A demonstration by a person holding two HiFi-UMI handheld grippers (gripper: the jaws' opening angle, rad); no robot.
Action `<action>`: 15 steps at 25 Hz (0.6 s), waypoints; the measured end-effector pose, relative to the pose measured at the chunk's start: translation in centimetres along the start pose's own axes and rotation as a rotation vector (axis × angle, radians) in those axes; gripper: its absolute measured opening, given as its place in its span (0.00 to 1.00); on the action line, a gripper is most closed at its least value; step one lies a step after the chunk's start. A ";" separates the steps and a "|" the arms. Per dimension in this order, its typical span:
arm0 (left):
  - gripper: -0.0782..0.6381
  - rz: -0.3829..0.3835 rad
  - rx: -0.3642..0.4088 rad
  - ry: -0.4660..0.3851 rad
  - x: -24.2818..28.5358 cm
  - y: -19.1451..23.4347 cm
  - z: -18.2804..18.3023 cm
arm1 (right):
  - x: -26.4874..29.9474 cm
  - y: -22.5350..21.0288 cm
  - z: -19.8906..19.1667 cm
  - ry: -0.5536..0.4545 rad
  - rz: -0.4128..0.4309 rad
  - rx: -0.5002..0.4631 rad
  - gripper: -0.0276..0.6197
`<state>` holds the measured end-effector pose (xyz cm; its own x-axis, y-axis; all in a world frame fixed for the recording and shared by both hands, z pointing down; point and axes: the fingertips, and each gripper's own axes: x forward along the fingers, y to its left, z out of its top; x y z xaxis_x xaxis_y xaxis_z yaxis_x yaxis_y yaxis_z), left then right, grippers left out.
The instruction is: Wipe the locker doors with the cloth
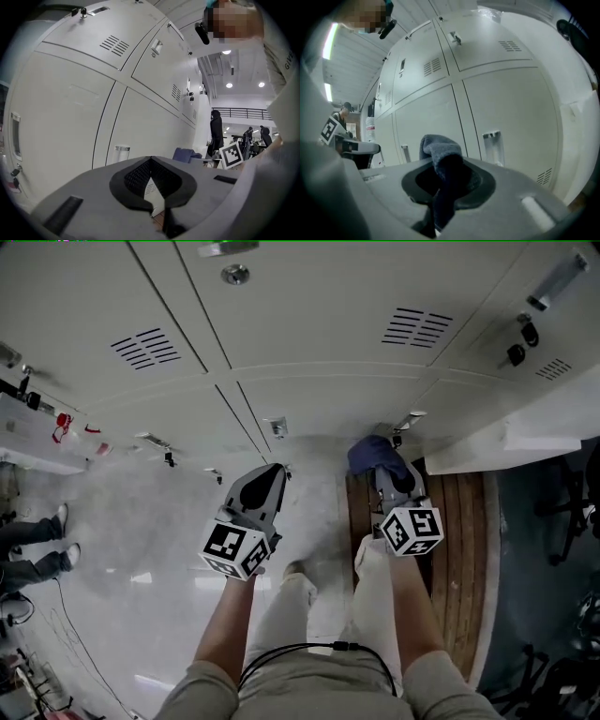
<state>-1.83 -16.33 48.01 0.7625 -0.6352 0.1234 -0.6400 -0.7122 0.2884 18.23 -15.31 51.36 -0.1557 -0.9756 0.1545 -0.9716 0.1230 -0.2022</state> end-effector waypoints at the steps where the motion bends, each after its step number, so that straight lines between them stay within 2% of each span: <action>1: 0.11 0.002 -0.002 -0.006 -0.5 -0.2 0.6 | -0.6 0.7 0.9 -0.006 0.010 0.000 0.12; 7: 0.11 0.008 0.009 -0.029 -3.5 -1.1 3.9 | -3.5 4.7 5.5 -0.025 0.067 -0.007 0.12; 15: 0.11 0.031 0.045 -0.055 -7.4 -1.6 7.7 | -6.3 10.1 9.5 -0.041 0.156 -0.044 0.12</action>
<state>-7.13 -12.80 39.29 0.7367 -0.6716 0.0785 -0.6675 -0.7040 0.2426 11.11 -9.64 39.16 -0.2985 -0.9507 0.0845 -0.9433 0.2804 -0.1775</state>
